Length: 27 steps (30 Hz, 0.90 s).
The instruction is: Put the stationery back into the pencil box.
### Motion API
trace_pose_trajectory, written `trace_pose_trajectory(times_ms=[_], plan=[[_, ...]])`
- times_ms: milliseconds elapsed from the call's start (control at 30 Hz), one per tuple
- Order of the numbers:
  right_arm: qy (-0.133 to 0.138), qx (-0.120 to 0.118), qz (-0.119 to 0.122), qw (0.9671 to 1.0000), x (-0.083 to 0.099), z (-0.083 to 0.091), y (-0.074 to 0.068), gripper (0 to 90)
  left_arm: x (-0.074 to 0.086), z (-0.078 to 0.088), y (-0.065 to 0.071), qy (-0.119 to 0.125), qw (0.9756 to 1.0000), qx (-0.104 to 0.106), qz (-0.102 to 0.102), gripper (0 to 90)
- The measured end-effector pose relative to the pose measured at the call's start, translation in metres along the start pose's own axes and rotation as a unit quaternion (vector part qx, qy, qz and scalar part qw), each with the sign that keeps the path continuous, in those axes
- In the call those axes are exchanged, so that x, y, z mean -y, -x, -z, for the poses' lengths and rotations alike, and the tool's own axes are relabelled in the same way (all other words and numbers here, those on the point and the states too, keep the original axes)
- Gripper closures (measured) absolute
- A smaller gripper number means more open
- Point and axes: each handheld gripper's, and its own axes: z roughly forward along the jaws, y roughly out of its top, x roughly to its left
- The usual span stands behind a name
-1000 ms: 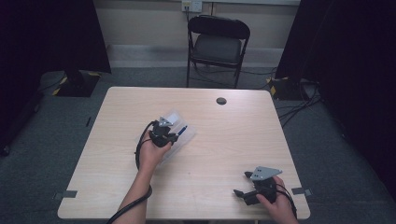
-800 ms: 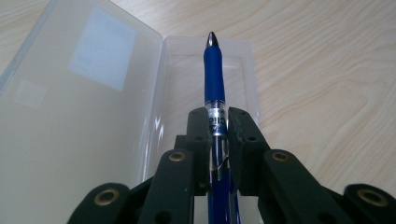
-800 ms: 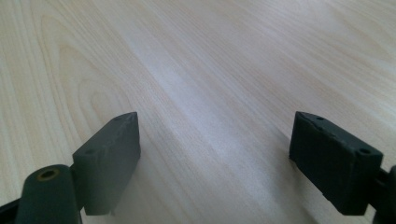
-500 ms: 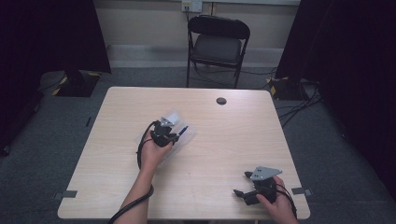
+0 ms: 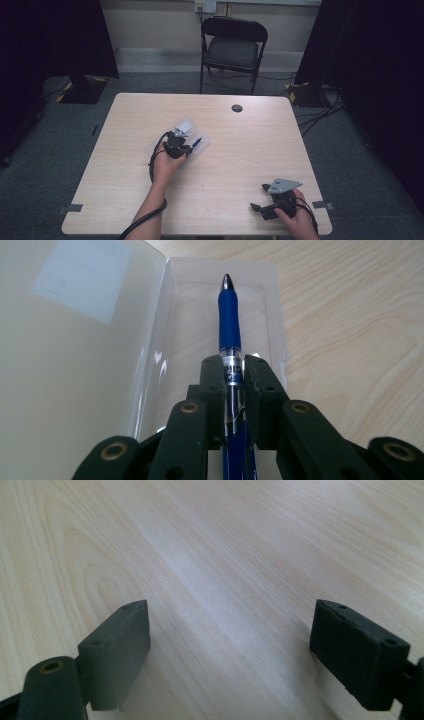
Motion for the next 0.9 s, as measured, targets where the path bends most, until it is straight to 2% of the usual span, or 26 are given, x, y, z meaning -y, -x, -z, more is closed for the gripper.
trace_pose_trajectory(times_ms=[100, 133, 233, 267, 367, 400, 433, 467, 567, 600, 700, 733, 867, 900], plan=[[0.000, 0.000, 0.000, 1.0000, 0.0000, 0.0000, 0.0000, 15.6, 0.0002, -0.0013, -0.0001, -0.002, 1.0000, -0.004, -0.006, 79.5], [0.000, 0.000, 0.000, 1.0000, 0.0000, 0.0000, 0.0000, 15.6, 0.0005, -0.0019, 0.0009, -0.001, 1.0000, -0.004, 0.003, 79.5], [0.000, 0.000, 0.000, 1.0000, 0.0000, 0.0000, 0.0000, 15.6, 0.0008, -0.0026, 0.0011, -0.001, 1.0000, -0.001, 0.002, 79.6], [0.000, 0.000, 0.000, 1.0000, 0.0000, 0.0000, 0.0000, 15.6, 0.0009, -0.0028, 0.0008, -0.004, 1.0000, -0.007, -0.005, 79.5], [0.000, 0.000, 0.000, 1.0000, 0.0000, 0.0000, 0.0000, 15.6, 0.0013, -0.0038, 0.0016, -0.005, 1.0000, 0.001, 0.004, 79.5], [0.000, 0.000, 0.000, 1.0000, 0.0000, 0.0000, 0.0000, 15.6, 0.0013, -0.0045, 0.0009, -0.008, 0.9999, -0.003, -0.007, 79.6], [0.000, 0.000, 0.000, 1.0000, 0.0000, 0.0000, 0.0000, 15.6, 0.0017, -0.0052, 0.0014, -0.005, 1.0000, -0.002, -0.001, 79.5], [0.000, 0.000, 0.000, 1.0000, 0.0000, 0.0000, 0.0000, 15.6, 0.0013, -0.0052, 0.0006, -0.012, 0.9999, 0.006, -0.004, 79.5], [0.001, 0.000, 0.001, 1.0000, 0.0000, -0.0001, 0.0001, 15.6, 0.0020, -0.0058, 0.0005, -0.012, 0.9999, 0.004, -0.002, 79.6], [0.000, 0.000, 0.000, 1.0000, 0.0000, 0.0000, 0.0000, 15.6, 0.0029, -0.0064, 0.0006, -0.009, 0.9999, 0.006, 0.005, 79.5], [0.001, -0.001, 0.001, 1.0000, 0.0001, -0.0001, 0.0001, 15.6, 0.0032, -0.0063, 0.0002, -0.010, 0.9999, 0.007, 0.003, 79.4], [0.001, -0.001, 0.002, 1.0000, 0.0001, -0.0001, 0.0001, 15.6, 0.0026, -0.0056, -0.0014, -0.013, 0.9999, 0.001, -0.011, 79.3], [0.001, -0.001, 0.002, 1.0000, 0.0001, -0.0001, 0.0001, 15.6, 0.0022, -0.0052, -0.0011, -0.015, 0.9999, 0.004, -0.006, 79.1], [0.001, -0.001, 0.001, 1.0000, 0.0001, 0.0000, 0.0001, 15.6, 0.0025, -0.0059, 0.0011, -0.011, 0.9999, 0.008, 0.008, 79.0]])
